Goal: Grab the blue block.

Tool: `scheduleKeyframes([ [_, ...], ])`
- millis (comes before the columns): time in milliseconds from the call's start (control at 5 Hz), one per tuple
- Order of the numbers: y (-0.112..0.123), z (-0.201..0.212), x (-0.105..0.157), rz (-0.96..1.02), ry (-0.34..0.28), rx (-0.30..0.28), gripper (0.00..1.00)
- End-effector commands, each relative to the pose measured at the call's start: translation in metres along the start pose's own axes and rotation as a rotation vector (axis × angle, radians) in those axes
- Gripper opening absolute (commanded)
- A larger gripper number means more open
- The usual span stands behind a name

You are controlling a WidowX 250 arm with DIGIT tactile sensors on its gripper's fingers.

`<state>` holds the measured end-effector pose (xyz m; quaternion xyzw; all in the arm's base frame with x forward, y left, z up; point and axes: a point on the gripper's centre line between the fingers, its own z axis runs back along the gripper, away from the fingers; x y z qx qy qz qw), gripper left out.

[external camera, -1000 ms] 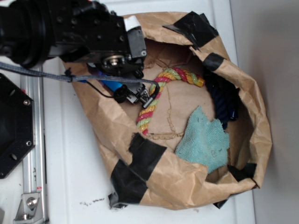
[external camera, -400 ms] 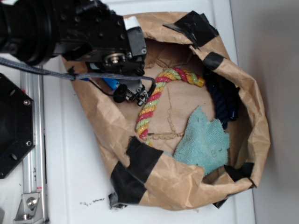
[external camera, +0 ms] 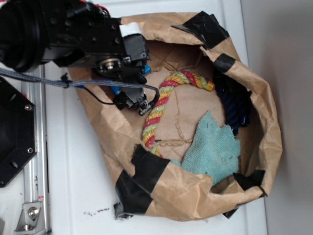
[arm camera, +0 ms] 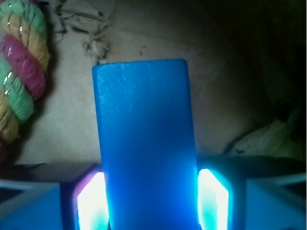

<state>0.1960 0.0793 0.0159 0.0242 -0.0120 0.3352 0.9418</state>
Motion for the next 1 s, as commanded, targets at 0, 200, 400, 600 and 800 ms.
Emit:
scheduleKeyframes([
  [0, -0.033, 0.083, 0.028, -0.39, -0.205, -0.022, 0.0],
  [200, -0.054, 0.132, 0.032, -0.567, -0.19, -0.001, 0.0],
  [400, -0.07, 0.171, 0.034, -0.588, -0.144, -0.008, 0.0],
  [600, -0.086, 0.17, 0.027, -0.614, -0.109, 0.011, 0.0],
  [800, -0.086, 0.166, 0.024, -0.597, -0.1, 0.002, 0.0],
])
